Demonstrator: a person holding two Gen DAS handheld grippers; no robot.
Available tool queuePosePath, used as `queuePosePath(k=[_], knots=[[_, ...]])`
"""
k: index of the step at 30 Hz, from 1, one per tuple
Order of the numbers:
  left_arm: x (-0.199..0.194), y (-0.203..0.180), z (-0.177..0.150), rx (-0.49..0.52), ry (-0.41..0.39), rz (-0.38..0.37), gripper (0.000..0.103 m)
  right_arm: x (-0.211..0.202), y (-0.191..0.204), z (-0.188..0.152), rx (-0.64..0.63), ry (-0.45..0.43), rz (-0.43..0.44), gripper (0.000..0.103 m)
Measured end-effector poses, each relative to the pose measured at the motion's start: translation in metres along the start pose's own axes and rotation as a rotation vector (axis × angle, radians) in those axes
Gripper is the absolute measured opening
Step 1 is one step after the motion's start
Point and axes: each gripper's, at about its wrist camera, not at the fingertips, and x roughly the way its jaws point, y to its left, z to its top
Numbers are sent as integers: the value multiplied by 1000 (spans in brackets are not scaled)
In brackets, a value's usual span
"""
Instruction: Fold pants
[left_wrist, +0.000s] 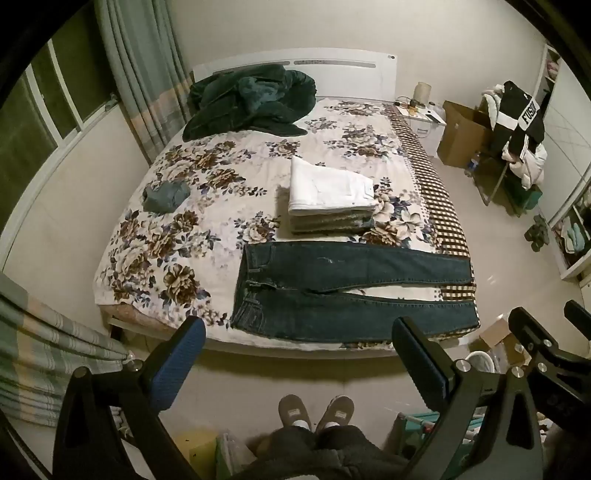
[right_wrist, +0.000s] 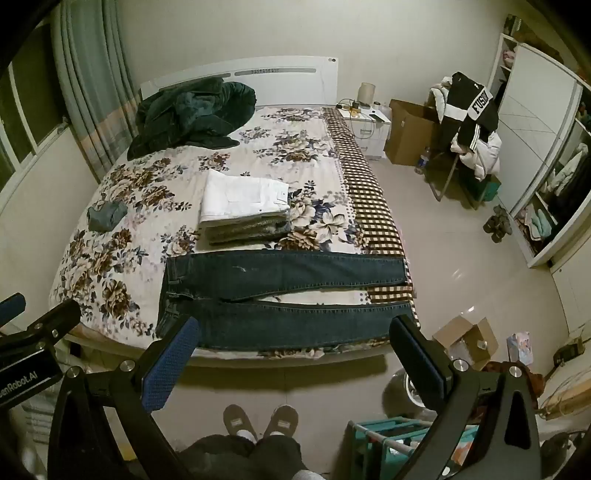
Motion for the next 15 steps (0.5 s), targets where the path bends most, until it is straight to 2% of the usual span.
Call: queuePosePath(k=[15], knots=[[0, 0, 0, 4, -4, 11, 103, 1, 0, 2, -2, 8, 0, 103]])
